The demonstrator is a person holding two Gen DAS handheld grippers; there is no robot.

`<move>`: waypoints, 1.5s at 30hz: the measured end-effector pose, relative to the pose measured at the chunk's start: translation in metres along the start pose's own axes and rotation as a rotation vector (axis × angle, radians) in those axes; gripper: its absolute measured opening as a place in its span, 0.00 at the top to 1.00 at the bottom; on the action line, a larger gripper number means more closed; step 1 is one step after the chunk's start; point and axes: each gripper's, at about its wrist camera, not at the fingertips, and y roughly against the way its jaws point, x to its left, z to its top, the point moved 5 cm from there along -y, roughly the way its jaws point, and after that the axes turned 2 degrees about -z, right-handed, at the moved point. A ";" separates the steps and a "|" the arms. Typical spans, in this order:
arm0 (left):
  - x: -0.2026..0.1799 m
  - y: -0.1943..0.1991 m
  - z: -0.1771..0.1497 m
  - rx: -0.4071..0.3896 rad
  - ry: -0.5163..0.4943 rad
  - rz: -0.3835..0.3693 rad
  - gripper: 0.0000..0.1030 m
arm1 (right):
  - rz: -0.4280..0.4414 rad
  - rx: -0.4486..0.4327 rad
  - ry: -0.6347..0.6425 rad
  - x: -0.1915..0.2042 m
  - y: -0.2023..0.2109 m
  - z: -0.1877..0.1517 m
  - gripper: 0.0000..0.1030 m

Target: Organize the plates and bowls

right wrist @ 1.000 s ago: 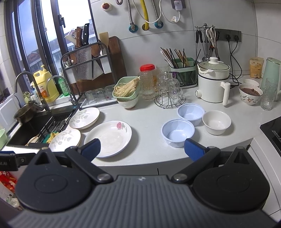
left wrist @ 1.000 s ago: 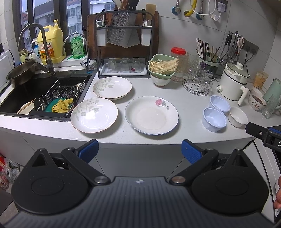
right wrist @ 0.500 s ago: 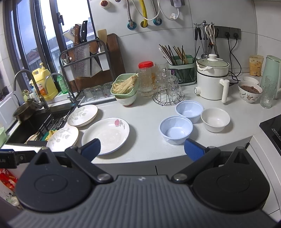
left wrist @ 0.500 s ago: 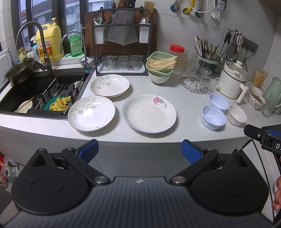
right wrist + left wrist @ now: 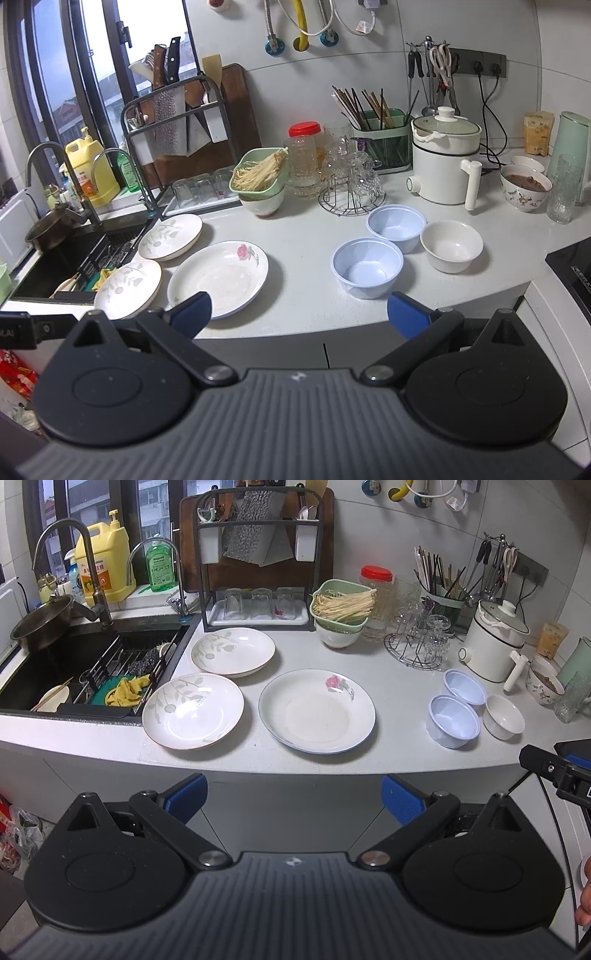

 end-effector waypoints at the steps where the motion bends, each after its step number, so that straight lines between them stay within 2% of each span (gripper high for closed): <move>1: 0.000 -0.001 -0.001 0.003 0.005 -0.001 0.01 | 0.002 0.004 -0.002 -0.001 0.000 -0.001 0.00; 22: -0.004 0.001 -0.004 -0.008 0.008 -0.009 0.01 | 0.025 -0.008 0.012 0.001 0.008 0.002 0.00; 35: 0.000 0.002 0.000 0.006 0.011 0.004 0.01 | 0.071 0.002 0.018 0.006 0.007 0.004 0.00; 45: 0.023 -0.028 0.031 0.006 -0.020 -0.057 0.01 | -0.003 -0.030 0.052 0.032 -0.012 0.012 0.00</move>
